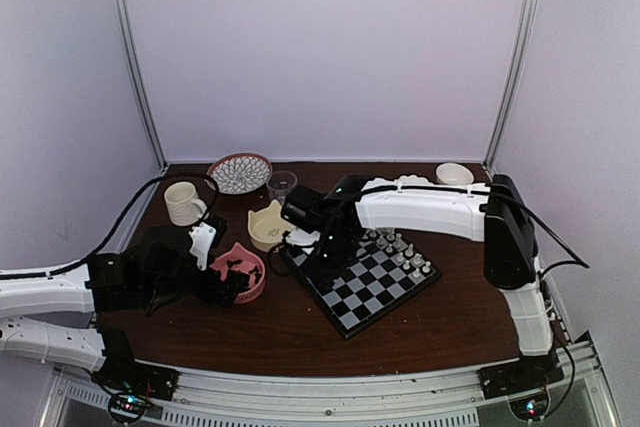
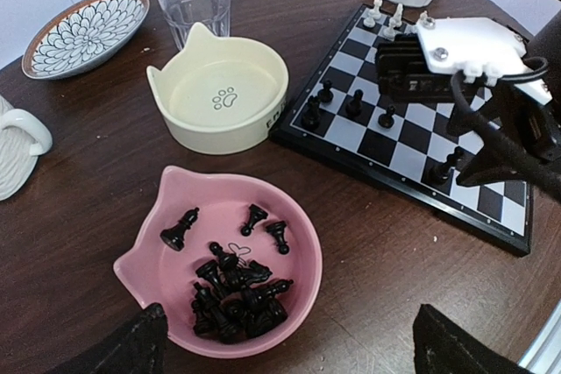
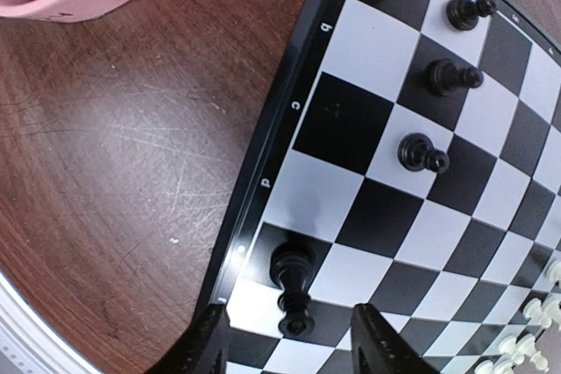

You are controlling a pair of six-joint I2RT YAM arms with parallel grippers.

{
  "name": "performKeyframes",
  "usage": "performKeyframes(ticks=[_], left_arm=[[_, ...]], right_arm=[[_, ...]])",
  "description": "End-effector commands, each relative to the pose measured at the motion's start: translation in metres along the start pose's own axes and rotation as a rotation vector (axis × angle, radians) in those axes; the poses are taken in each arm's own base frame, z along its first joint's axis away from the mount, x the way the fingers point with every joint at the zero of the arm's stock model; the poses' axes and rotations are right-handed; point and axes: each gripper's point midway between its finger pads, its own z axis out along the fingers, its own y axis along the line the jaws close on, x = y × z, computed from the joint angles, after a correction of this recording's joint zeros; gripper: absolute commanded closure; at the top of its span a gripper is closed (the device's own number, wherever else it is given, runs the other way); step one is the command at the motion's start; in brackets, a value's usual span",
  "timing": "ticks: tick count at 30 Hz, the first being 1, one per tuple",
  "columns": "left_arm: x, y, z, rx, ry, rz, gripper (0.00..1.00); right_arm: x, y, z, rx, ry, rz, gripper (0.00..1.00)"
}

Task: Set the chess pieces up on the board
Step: Place the queen at d8.

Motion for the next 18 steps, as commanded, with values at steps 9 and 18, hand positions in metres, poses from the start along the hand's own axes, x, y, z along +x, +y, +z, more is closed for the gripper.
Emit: performKeyframes(ticks=[9,18], left_arm=[[-0.017,0.002,0.001,-0.039,-0.011,-0.033,0.02],[-0.010,0.017,0.014,-0.138,0.098,-0.105,0.07]], right_arm=[[-0.022,-0.030,-0.094,0.014,-0.418,0.109,0.49],[0.020,-0.089,-0.112,0.164,-0.788,0.329,0.48]])
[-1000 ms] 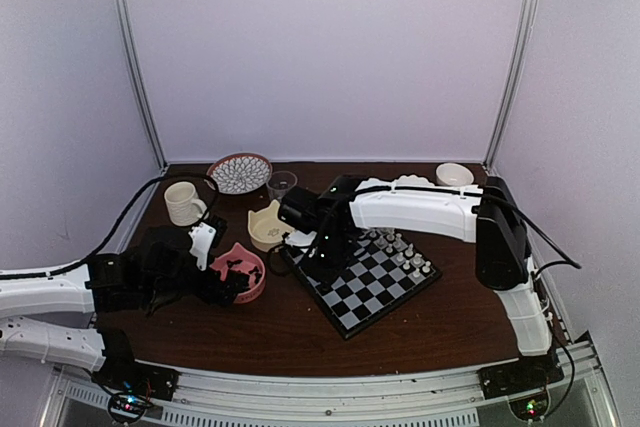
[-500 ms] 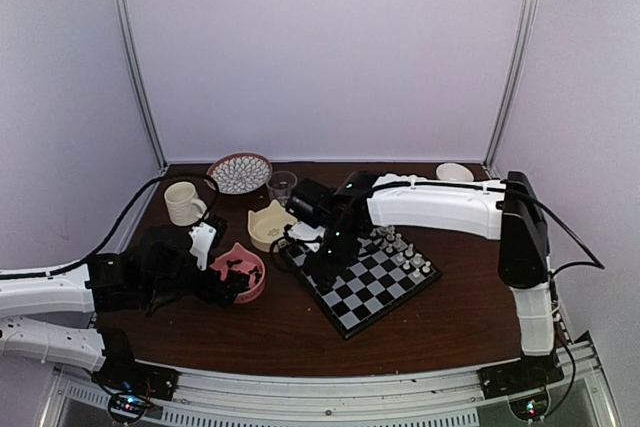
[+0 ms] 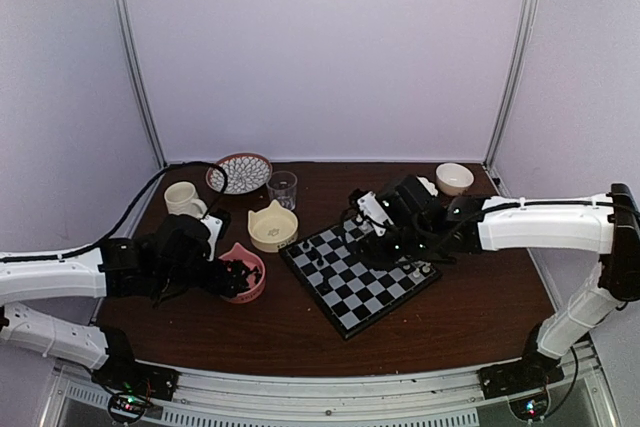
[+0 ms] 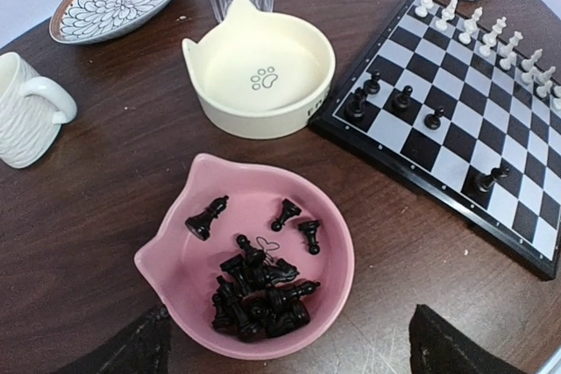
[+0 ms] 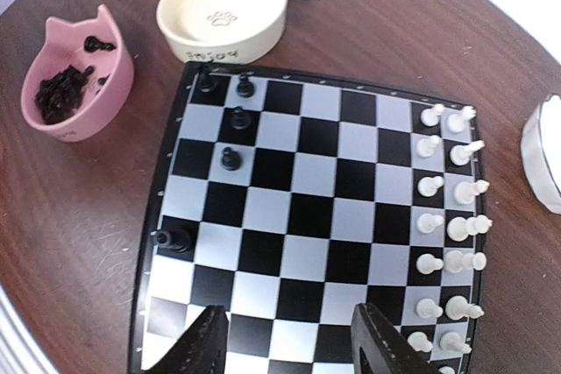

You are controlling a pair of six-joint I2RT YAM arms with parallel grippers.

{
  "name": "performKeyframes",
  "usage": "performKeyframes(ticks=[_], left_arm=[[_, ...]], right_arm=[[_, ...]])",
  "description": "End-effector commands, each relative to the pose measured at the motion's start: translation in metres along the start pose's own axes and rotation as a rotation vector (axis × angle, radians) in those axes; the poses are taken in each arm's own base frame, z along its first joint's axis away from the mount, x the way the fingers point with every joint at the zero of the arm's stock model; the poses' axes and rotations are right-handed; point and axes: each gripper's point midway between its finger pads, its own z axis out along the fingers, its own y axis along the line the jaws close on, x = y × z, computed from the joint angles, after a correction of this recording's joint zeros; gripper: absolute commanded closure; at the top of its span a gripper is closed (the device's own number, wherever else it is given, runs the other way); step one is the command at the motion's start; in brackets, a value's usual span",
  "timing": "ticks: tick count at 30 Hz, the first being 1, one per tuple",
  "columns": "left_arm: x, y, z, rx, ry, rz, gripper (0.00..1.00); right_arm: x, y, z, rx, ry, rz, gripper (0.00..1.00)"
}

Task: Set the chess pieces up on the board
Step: Place the queen at d8, then pick up the chess pile from the storage box.

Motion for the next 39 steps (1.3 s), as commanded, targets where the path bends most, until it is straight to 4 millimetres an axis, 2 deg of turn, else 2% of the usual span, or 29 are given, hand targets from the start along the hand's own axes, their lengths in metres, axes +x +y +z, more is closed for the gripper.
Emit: performKeyframes(ticks=[1,3,5,10,14,20,22,27,39], left_arm=[[-0.006,0.006,0.007,-0.020,0.044,-0.062,0.11],[-0.004,0.008,0.016,-0.017,0.082,-0.080,0.22],[-0.004,0.011,0.024,-0.016,0.126,-0.098,0.35],[-0.004,0.022,0.044,-0.052,0.199,-0.127,0.51],[-0.007,0.029,0.055,-0.093,0.220,-0.115,0.57],[-0.006,0.035,0.069,-0.161,0.328,0.023,0.65],[0.001,0.033,0.073,-0.152,0.378,0.054,0.70],[0.016,0.032,0.078,-0.153,0.447,0.053,0.67],[0.049,0.023,0.064,-0.088,0.520,-0.061,0.61]], right_arm=[[-0.026,-0.030,-0.016,0.126,-0.299,0.105,0.48],[-0.019,-0.041,-0.019,0.176,-0.319,0.123,0.48],[-0.012,-0.044,-0.020,0.186,-0.322,0.122,0.48],[-0.013,-0.048,-0.022,0.205,-0.358,0.135,0.48],[-0.013,-0.048,-0.022,0.200,-0.363,0.136,0.48],[-0.014,-0.046,-0.024,0.187,-0.369,0.136,0.48],[-0.014,-0.045,-0.024,0.184,-0.369,0.135,0.47],[-0.015,-0.043,-0.024,0.175,-0.369,0.133,0.47],[-0.016,-0.039,-0.022,0.150,-0.367,0.125,0.47]])
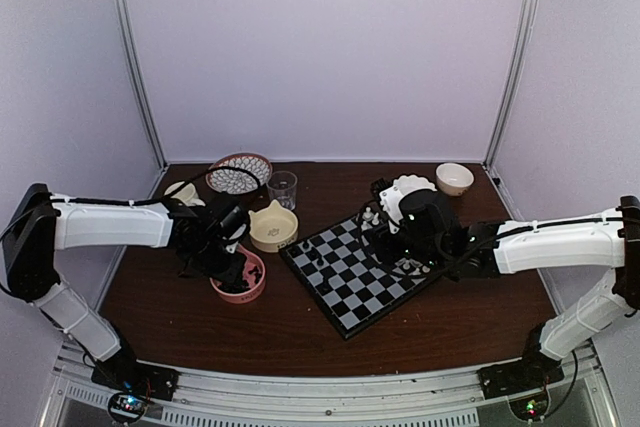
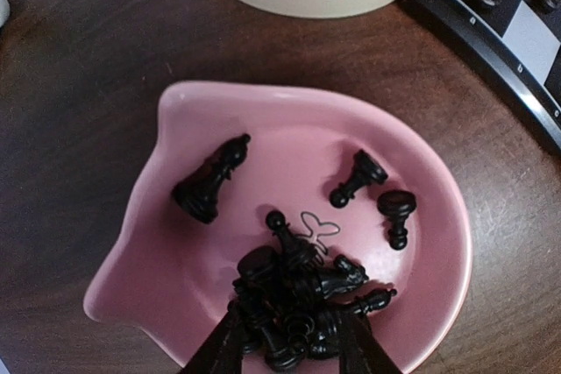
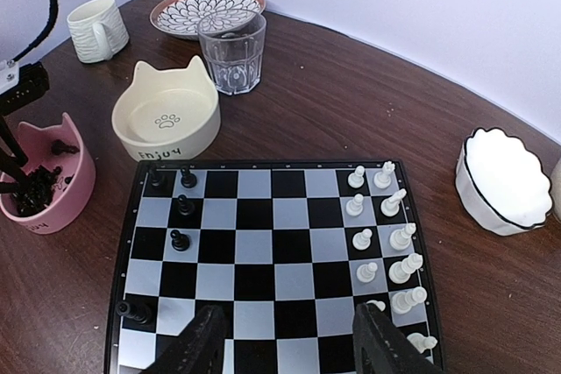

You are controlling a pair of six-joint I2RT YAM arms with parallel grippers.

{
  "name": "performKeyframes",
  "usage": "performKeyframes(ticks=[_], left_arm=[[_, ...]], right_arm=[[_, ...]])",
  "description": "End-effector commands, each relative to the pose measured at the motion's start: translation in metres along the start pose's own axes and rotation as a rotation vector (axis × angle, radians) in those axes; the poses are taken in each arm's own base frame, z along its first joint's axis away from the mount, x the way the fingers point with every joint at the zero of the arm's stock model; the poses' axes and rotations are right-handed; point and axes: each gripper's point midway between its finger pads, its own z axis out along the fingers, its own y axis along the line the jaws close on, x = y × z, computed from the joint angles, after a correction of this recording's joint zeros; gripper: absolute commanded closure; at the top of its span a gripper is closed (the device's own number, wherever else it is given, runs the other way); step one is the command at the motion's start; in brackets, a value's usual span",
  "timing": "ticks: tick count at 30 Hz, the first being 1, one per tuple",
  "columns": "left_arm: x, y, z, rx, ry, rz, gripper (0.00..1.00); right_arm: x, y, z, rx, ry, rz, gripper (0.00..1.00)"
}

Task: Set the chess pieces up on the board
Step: Pick up the chess pile from the storage box.

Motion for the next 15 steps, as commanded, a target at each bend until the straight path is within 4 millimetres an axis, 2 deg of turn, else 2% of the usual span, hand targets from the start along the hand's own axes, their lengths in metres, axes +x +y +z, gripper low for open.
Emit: performKeyframes(ticks=[1,9,12,15], left_arm=[[0.012,-0.004,0.001,0.040,0.036,-0.039,0.61],[0.021,-0.003,0.016,0.017,0.089,-0.037,0.61],[0.022,-0.003,0.021,0.010,0.106,-0.035,0.66],[0.024,-0.001,0.023,-0.005,0.116,-0.037,0.75]], right_arm=[[-0.007,0.002,-0.005,-0.017,-0.031,0.022,0.47],[-0.009,0.002,-0.008,-0.022,-0.042,0.025,0.47],[-0.010,0.003,-0.008,-0.028,-0.043,0.027,0.47],[-0.010,0.004,-0.008,-0.033,-0.043,0.029,0.47]])
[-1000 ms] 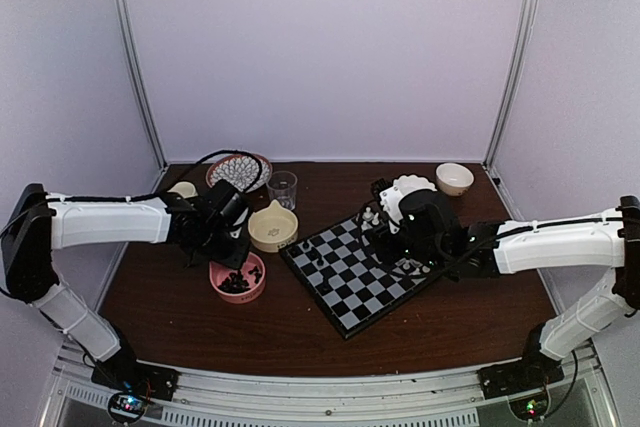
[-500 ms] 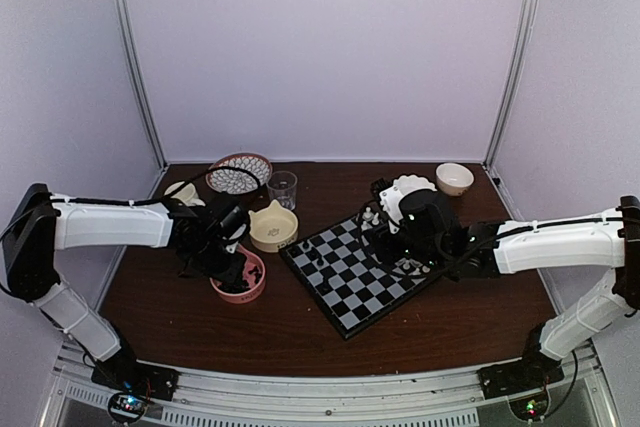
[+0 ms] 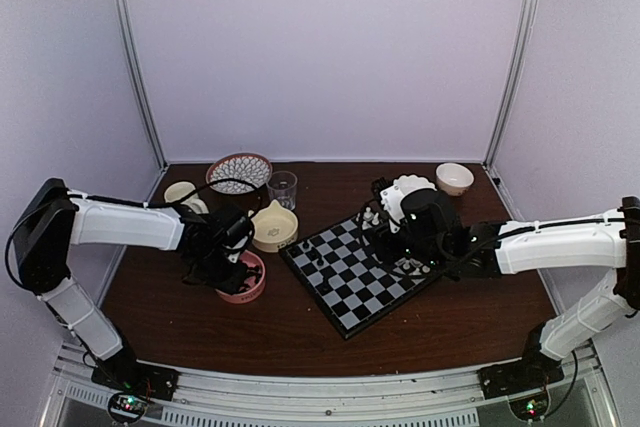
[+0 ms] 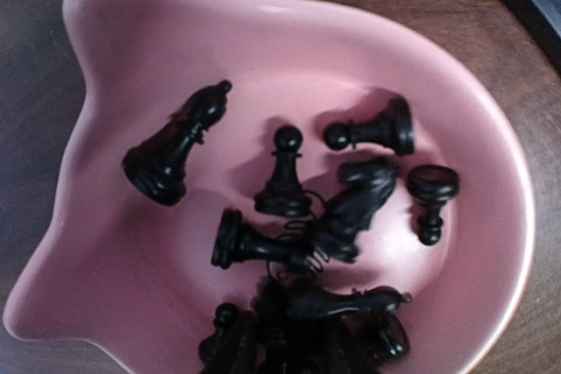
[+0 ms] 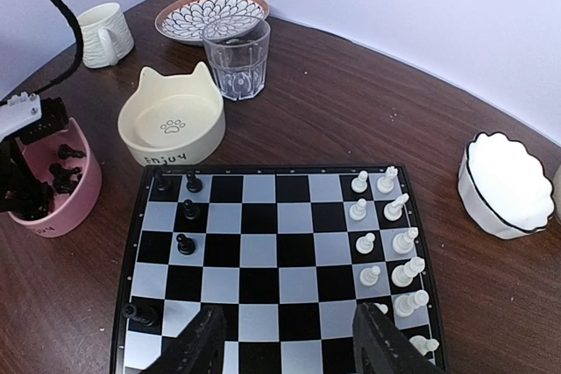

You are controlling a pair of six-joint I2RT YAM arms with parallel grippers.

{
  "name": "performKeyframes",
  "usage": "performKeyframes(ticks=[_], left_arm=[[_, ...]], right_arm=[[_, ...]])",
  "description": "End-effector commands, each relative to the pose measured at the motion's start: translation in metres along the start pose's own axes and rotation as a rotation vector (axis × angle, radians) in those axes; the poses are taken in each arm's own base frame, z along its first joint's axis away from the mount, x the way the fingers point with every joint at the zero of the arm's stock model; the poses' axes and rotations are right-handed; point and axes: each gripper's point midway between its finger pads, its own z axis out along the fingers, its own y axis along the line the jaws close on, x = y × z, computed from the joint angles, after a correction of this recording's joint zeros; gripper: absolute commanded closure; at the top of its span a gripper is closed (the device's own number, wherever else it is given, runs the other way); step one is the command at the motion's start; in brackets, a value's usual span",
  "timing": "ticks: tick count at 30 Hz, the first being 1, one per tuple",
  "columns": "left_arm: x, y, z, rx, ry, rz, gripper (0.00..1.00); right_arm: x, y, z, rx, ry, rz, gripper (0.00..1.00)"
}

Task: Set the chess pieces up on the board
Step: Pick up the chess pile from the storage box.

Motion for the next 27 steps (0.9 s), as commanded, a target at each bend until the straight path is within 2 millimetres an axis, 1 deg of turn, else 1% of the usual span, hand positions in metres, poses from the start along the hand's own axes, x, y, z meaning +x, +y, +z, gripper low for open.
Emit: performKeyframes(ticks=[1,4,8,12,17,20,22,24,27], left_arm=[[-0.002,0.002,0.001,-0.014,0.010,-0.019,0.79],[-0.005,0.006,-0.007,-0.026,-0.020,-0.028,0.86],[-0.014,0.007,-0.028,-0.013,-0.081,-0.020,0.93],[-0.024,0.002,-0.050,0.035,-0.140,-0.007,0.93],[-0.034,-0.013,-0.073,0.123,-0.158,0.030,0.93],[-0.040,-0.026,-0.088,0.187,-0.143,0.056,0.92],[-0.046,-0.046,-0.103,0.292,-0.146,0.081,0.92],[-0.061,-0.067,-0.120,0.406,-0.193,0.111,0.92],[-0.078,-0.095,-0.138,0.563,-0.266,0.143,0.91]], right_arm=[[-0.008,0.003,-0.006,-0.023,-0.035,0.025,0.47],[-0.008,0.003,-0.006,-0.022,-0.034,0.025,0.47],[-0.010,0.002,-0.007,-0.022,-0.038,0.023,0.47],[-0.011,0.001,-0.008,-0.017,-0.043,0.022,0.47],[-0.012,0.003,-0.007,-0.028,-0.048,0.021,0.47],[-0.015,0.010,-0.009,-0.070,-0.055,0.024,0.47],[-0.016,0.020,-0.013,-0.133,-0.060,0.020,0.47],[-0.018,0.030,-0.020,-0.201,-0.081,0.022,0.47],[-0.025,0.039,-0.032,-0.281,-0.130,0.034,0.47]])
